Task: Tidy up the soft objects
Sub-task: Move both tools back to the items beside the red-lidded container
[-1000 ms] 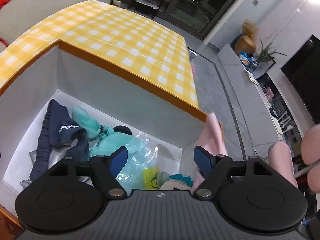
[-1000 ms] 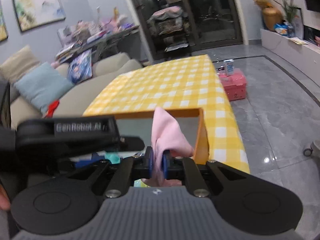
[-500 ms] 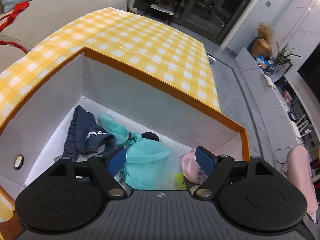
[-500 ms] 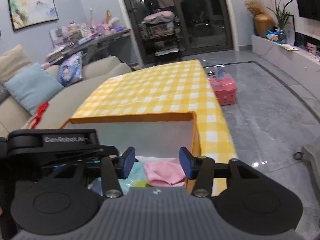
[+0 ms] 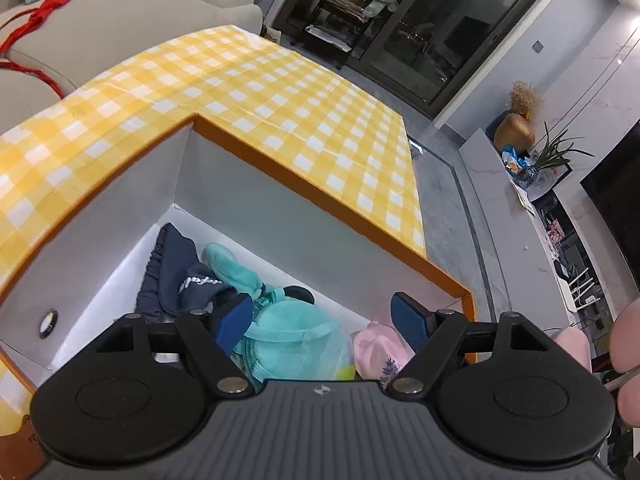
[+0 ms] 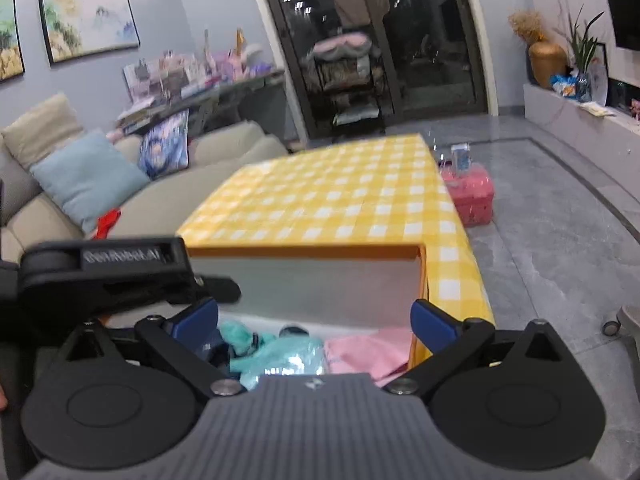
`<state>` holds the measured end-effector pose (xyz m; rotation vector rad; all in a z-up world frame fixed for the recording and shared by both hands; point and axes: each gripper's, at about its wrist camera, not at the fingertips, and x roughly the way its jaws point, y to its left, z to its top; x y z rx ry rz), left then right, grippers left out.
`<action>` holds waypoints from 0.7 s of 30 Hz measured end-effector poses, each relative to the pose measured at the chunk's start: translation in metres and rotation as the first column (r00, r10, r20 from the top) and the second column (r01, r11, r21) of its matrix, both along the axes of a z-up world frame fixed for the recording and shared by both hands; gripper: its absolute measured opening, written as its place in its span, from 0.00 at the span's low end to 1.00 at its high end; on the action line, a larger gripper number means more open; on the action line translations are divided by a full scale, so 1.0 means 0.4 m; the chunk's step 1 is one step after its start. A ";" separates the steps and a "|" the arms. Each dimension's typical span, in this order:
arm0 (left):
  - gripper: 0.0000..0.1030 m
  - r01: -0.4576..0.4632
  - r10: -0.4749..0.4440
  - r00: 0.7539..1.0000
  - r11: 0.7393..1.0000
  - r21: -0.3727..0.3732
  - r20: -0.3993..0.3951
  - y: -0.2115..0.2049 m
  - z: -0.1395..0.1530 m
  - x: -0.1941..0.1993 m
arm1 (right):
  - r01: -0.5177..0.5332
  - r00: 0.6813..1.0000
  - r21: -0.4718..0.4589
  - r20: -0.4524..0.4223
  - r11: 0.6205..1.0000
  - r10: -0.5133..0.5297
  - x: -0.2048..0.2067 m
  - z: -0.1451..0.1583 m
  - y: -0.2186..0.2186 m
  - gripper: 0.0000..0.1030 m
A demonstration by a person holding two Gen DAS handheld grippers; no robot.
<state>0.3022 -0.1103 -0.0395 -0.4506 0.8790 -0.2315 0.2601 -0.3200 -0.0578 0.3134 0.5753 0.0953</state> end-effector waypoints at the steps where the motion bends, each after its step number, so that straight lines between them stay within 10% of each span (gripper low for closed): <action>1: 0.89 -0.005 0.005 1.000 1.000 0.002 -0.001 0.002 0.002 -0.003 | -0.003 1.000 -0.001 -0.017 1.000 0.003 0.003 -0.005 0.002 0.98; 11: 0.90 -0.025 0.026 0.999 1.000 0.012 -0.019 0.013 0.026 -0.027 | 0.004 0.998 -0.046 -0.067 0.999 -0.007 0.011 0.019 0.032 0.98; 21: 0.90 -0.004 -0.005 0.992 0.997 0.078 0.127 0.053 0.144 -0.125 | -0.039 0.999 -0.219 -0.011 0.975 0.038 -0.082 0.134 0.109 0.98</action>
